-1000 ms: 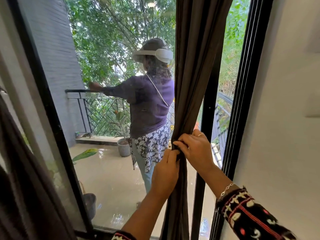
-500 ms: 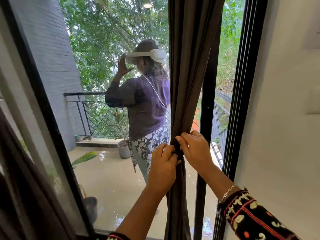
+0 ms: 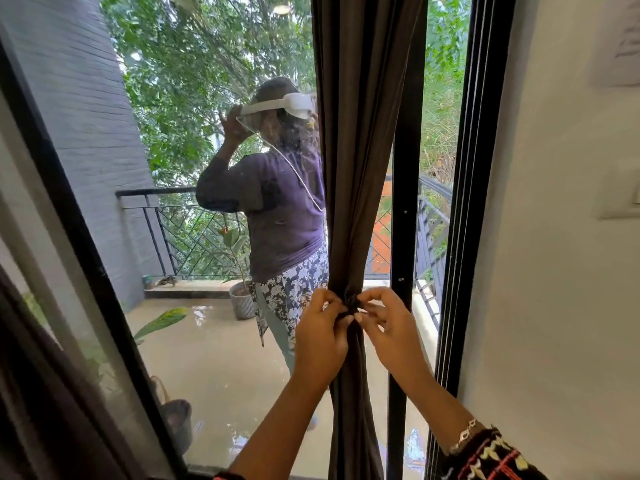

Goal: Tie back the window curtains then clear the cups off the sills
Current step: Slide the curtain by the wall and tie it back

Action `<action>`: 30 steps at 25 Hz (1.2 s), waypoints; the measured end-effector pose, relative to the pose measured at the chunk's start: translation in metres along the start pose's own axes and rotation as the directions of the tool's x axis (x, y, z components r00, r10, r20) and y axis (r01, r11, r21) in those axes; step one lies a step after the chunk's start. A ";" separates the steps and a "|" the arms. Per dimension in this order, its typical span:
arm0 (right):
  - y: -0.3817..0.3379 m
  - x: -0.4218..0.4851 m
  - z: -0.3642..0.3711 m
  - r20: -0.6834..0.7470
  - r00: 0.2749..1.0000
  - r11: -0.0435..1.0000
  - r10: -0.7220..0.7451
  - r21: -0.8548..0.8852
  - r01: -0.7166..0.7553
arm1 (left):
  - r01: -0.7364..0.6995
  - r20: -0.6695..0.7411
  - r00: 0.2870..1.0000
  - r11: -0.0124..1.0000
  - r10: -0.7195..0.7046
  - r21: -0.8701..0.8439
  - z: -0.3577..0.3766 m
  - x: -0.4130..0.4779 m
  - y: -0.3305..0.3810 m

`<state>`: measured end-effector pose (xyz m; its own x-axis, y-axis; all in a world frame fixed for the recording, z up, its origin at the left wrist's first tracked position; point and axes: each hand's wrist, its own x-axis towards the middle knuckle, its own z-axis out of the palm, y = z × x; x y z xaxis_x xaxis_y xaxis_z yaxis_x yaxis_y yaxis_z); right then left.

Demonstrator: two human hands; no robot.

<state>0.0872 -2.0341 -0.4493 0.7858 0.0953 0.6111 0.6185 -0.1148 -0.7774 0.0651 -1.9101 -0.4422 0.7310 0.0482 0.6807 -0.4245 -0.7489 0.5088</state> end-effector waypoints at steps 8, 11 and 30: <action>0.009 -0.005 0.003 -0.006 0.993 0.971 -0.114 -0.210 0.110 | -0.006 0.200 0.980 1.000 0.006 0.000 -0.013 0.018 -0.003; 0.008 -0.006 0.009 0.027 0.996 0.982 -0.088 -0.166 0.092 | 0.030 0.188 0.982 1.000 -0.030 0.007 -0.015 0.018 -0.001; -0.008 -0.010 0.022 -0.062 0.993 0.976 -0.105 -0.200 0.090 | 0.074 0.206 0.975 0.997 -0.079 0.029 -0.027 0.023 -0.004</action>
<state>0.0745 -2.0128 -0.4522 0.7155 0.0457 0.6971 0.6753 -0.3009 -0.6734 0.0695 -1.8881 -0.4143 0.8565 -0.0302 0.5153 -0.3533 -0.7621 0.5425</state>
